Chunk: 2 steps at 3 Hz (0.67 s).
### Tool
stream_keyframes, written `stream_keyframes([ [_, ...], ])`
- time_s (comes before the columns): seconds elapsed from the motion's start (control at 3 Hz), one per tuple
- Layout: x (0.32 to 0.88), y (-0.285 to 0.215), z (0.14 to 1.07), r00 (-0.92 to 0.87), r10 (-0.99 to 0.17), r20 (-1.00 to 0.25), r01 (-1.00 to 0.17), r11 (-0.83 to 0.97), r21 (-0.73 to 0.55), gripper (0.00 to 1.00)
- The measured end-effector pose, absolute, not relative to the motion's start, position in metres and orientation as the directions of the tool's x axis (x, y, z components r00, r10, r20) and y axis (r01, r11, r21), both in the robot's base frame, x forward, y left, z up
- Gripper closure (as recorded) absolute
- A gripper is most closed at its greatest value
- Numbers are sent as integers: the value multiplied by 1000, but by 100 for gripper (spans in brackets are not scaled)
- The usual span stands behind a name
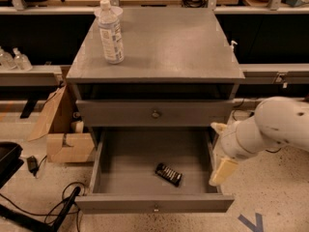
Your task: Pick rxbar chocolate from middle drawer and place on counter
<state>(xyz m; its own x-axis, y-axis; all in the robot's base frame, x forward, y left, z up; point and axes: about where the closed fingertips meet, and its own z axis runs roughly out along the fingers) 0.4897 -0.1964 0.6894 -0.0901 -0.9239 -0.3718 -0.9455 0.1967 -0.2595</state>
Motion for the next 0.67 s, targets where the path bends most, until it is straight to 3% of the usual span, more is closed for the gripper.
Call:
stream_keyframes([
  [0.67,511,-174,587,-119,-856,-502,-925,280,-257,0],
])
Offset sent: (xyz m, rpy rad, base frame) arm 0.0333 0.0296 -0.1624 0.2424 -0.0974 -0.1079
